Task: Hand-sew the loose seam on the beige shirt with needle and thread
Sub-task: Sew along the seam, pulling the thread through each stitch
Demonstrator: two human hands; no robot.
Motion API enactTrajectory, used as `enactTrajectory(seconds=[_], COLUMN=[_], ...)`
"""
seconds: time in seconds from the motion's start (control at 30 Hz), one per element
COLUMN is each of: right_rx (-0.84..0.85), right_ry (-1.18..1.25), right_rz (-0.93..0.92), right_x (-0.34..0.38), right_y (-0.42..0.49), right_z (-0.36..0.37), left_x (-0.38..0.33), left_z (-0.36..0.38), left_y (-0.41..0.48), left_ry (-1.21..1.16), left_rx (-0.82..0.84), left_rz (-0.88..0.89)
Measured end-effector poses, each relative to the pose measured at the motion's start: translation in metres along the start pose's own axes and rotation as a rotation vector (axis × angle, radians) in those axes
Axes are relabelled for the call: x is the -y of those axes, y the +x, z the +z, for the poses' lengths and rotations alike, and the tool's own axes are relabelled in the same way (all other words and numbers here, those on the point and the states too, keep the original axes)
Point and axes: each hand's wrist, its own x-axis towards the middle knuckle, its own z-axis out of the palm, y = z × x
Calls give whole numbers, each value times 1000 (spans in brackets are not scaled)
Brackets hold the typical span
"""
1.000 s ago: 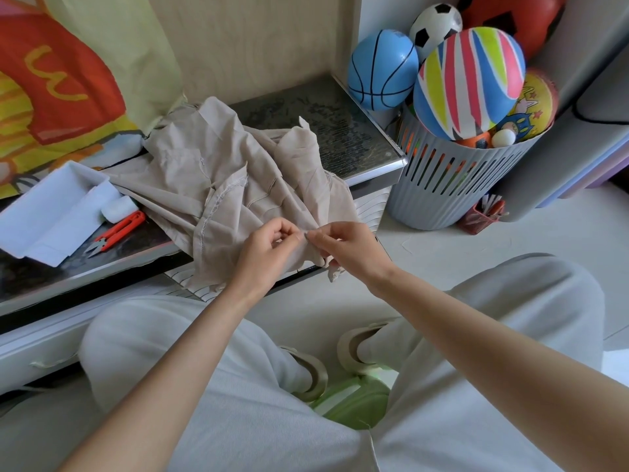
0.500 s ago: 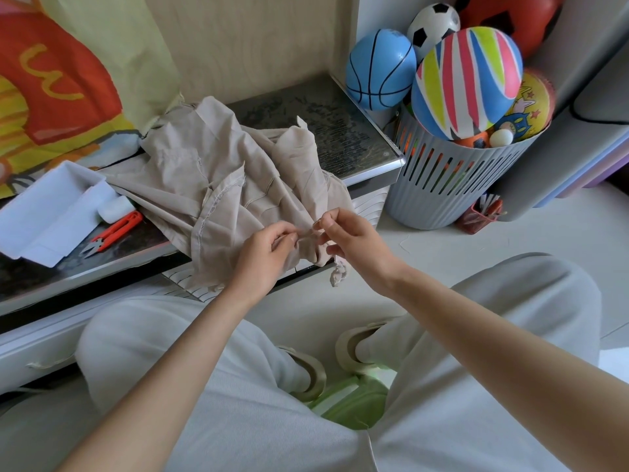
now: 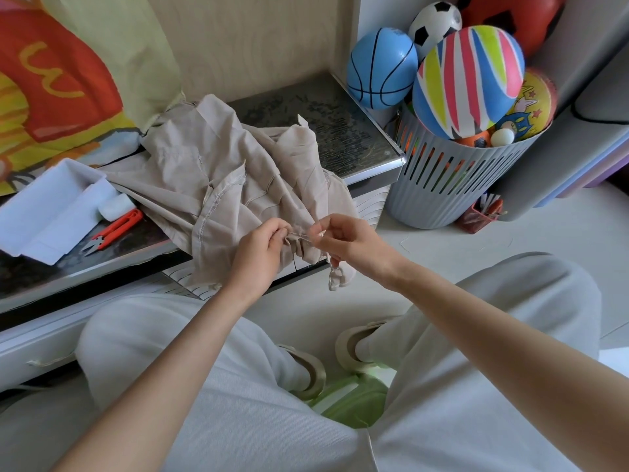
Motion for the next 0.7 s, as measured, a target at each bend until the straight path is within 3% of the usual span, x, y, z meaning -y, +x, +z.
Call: enactTrajectory(seconds=[0.13, 0.27, 0.4, 0.57, 0.7], right_rx=[-40, -118, -52, 108, -31], right_ry=[-147, 81, 113, -157, -369], right_rz=[4, 1, -5, 57, -80], right_x=[-4, 0, 3, -4, -7], right_y=[1, 1, -2, -9, -11], right_z=[0, -6, -8, -12, -8], left_x=[1, 7, 6, 8, 9], left_z=[2, 2, 2, 1, 2], left_y=[-1, 0, 1, 3, 0], left_ry=[19, 20, 13, -13, -83], left_rx=[-24, -22, -30, -49, -19], left_rz=[0, -27, -23, 43, 45])
